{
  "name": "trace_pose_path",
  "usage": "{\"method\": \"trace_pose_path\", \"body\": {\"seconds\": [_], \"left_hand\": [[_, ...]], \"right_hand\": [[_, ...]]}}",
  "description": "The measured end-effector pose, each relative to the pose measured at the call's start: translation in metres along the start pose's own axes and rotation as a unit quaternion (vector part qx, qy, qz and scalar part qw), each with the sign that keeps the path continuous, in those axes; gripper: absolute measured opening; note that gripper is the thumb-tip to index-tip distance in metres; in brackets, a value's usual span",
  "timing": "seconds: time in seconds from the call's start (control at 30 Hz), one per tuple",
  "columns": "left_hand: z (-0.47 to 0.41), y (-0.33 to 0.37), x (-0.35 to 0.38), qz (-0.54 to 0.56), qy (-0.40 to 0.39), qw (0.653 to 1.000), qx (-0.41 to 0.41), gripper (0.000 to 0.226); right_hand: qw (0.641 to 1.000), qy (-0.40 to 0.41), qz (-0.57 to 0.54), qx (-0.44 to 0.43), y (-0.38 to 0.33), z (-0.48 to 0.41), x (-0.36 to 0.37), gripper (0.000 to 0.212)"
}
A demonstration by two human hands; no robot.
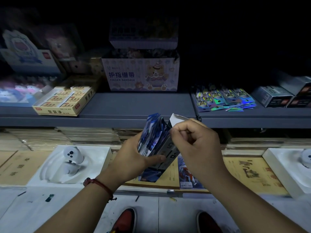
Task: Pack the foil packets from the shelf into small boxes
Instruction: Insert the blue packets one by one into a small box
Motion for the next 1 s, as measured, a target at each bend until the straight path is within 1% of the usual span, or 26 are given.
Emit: {"method": "trace_pose_path", "body": {"seconds": [0.1, 0.2, 0.3, 0.37, 0.43, 0.5, 0.57, 0.63, 0.73, 0.87, 0.93, 1.0], "left_hand": [[0.0, 0.001, 0.001, 0.008, -0.008, 1.0, 0.004, 0.045], [-0.001, 0.001, -0.001, 0.025, -0.002, 1.0, -0.002, 0.046], [-0.002, -0.001, -0.004, 0.03, 0.004, 0.999, -0.013, 0.045], [-0.001, 0.0, -0.004, 0.026, 0.003, 1.0, -0.014, 0.043], [0.0, 0.001, -0.003, 0.014, 0.007, 1.0, -0.01, 0.044], [0.0, 0.002, -0.003, 0.001, 0.012, 1.0, -0.005, 0.047], [0.0, 0.002, -0.003, -0.002, 0.011, 1.0, -0.006, 0.048], [0.0, 0.001, -0.004, 0.003, 0.011, 1.0, -0.011, 0.048], [0.0, 0.003, -0.005, 0.029, 0.021, 0.999, -0.008, 0.047], [-0.002, 0.007, -0.003, 0.05, 0.018, 0.999, 0.003, 0.049], [-0.002, 0.006, -0.003, 0.043, 0.016, 0.999, 0.007, 0.055], [-0.002, 0.005, -0.003, 0.037, 0.009, 0.999, 0.009, 0.06]], "right_hand": [[0.999, 0.022, -0.02, -0.013, -0.005, 0.001, -0.003, 0.022], [0.995, 0.063, -0.072, 0.0, -0.008, 0.001, -0.012, 0.02], [0.99, 0.097, -0.1, 0.008, -0.01, 0.002, -0.018, 0.018], [0.99, 0.088, -0.108, 0.028, -0.008, 0.002, -0.016, 0.015], [0.995, 0.047, -0.07, 0.049, -0.001, 0.002, -0.009, 0.015], [0.998, 0.003, 0.006, 0.055, 0.005, 0.002, -0.002, 0.028], [0.997, -0.004, 0.063, 0.036, 0.005, 0.001, 0.001, 0.046], [0.997, 0.012, 0.079, -0.001, -0.002, 0.001, -0.001, 0.053], [0.997, 0.042, 0.055, -0.046, -0.01, 0.002, -0.007, 0.047], [0.994, 0.06, 0.036, -0.081, -0.015, 0.003, -0.008, 0.044], [0.994, 0.069, 0.018, -0.086, -0.016, 0.004, -0.008, 0.04], [0.993, 0.091, -0.006, -0.069, -0.016, 0.004, -0.012, 0.037]]}}
Point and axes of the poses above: each hand's wrist, its own z-axis away from the middle knuckle, its own x-axis out of the palm, y = z × x, the point moved 5 cm from there along -z, towards the middle knuckle, and after that the axes turned 8 degrees about -z, right-handed, at the moved point
